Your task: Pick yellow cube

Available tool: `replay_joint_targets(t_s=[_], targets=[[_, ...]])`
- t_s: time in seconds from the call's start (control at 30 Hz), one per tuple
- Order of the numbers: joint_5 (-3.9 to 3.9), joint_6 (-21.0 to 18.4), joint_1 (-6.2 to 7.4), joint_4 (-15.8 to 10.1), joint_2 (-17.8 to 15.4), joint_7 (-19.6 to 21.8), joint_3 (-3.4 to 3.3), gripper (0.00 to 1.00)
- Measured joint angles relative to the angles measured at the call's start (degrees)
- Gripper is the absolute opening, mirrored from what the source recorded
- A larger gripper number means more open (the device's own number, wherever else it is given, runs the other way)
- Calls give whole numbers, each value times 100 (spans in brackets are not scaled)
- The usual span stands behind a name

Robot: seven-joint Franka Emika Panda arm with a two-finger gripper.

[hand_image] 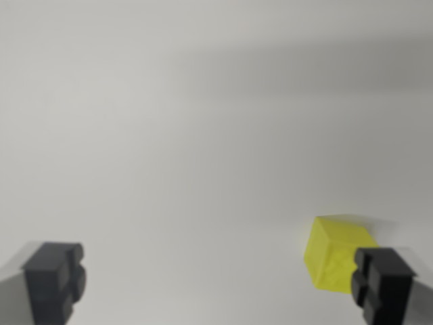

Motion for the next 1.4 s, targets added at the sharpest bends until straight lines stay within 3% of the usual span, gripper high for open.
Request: replay_joint_targets(t_s=[0.77, 1.4], targets=[[-7, 1026, -419, -1068, -54, -156, -1, 100], [6, 1882, -804, -1750, 109, -347, -1, 100]])
